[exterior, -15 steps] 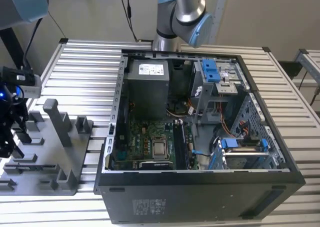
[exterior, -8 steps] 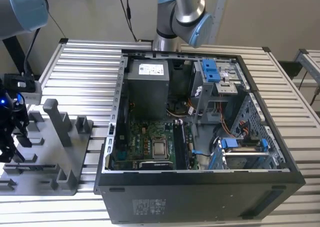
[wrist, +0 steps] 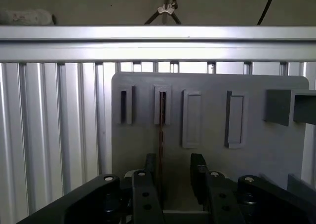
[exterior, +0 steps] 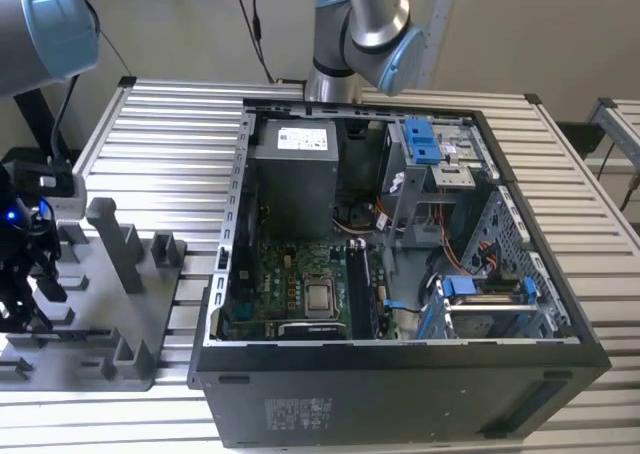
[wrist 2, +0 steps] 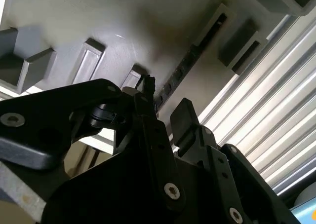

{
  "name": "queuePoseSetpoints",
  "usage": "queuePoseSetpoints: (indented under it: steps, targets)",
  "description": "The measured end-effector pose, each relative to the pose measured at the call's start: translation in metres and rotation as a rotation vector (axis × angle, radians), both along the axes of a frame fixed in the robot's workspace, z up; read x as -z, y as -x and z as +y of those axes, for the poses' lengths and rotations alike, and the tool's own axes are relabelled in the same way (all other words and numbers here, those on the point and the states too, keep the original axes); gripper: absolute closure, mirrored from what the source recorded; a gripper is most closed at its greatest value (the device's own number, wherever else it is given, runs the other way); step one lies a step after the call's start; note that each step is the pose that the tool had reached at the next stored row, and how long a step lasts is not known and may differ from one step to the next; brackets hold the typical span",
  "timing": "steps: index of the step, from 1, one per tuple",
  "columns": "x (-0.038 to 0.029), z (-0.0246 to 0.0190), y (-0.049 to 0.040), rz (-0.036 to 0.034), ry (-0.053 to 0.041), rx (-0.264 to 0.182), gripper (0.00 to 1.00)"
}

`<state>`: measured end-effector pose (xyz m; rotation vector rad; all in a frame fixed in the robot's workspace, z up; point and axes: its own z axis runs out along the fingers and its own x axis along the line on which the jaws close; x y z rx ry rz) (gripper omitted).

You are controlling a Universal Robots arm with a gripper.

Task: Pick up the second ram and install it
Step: 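Pick up the second ram and move it above second insertion slot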

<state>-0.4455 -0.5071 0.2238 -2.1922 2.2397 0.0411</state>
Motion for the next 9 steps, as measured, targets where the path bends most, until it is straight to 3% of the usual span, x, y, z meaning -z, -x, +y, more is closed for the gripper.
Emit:
queuePoseSetpoints:
  steps: [9]
  targets:
    - [0.0164, -0.0005, 0.0001, 0.0000, 0.0000, 0.000, 0.58]
